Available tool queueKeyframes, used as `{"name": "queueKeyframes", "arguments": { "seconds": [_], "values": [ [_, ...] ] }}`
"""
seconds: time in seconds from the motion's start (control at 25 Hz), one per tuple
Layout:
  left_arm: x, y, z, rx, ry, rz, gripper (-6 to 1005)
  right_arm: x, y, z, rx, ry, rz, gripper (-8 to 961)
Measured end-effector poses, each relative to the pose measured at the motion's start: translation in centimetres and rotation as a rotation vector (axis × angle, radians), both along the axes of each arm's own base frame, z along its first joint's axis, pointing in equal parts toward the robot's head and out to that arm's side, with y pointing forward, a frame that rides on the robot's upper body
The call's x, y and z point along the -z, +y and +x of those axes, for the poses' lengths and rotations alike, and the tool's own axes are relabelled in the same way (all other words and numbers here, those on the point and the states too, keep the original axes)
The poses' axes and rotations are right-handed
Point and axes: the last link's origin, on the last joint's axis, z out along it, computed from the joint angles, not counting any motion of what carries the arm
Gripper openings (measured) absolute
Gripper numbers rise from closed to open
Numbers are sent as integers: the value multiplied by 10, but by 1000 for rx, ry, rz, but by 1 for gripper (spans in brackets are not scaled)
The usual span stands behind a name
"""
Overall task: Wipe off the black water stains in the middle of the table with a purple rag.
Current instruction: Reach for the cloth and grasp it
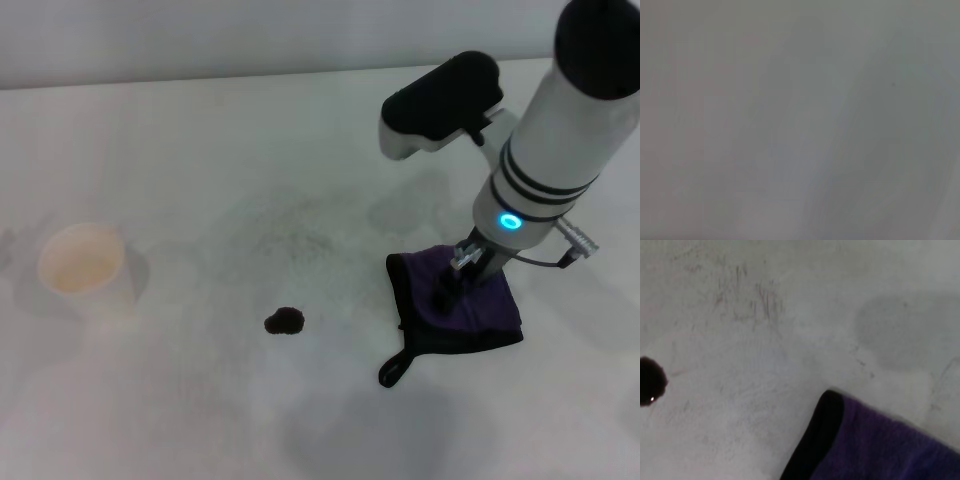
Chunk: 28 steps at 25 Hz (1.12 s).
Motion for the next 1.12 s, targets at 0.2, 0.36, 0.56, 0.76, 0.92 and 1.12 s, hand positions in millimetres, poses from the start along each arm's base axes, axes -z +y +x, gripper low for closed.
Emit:
{"name": "queueKeyframes", "arguments": {
  "seconds": [0.2, 0.36, 0.56, 0.76, 0.92, 1.12],
  "values": [
    [1, -1, 0, -2, -2, -1, 892, 6, -2, -3, -21, -33, -13, 579],
    [3, -1, 0, -3, -7, -2, 892, 7, -1, -3, -23, -38, -11, 491],
    [4, -1, 0, -3, -8, -2, 891, 6, -1, -3, -25, -41, -10, 389],
    [4, -2, 0, -3, -6, 0, 891, 8, -2, -3, -31, -50, -19, 293],
    [3, -2, 0, -3, -5, 4, 891, 9, -3, -4, -48, -53, -34, 216],
    [2, -2, -1, -9, -9, 18, 891, 10, -3, -11, -82, -38, -51, 16]
  ]
}}
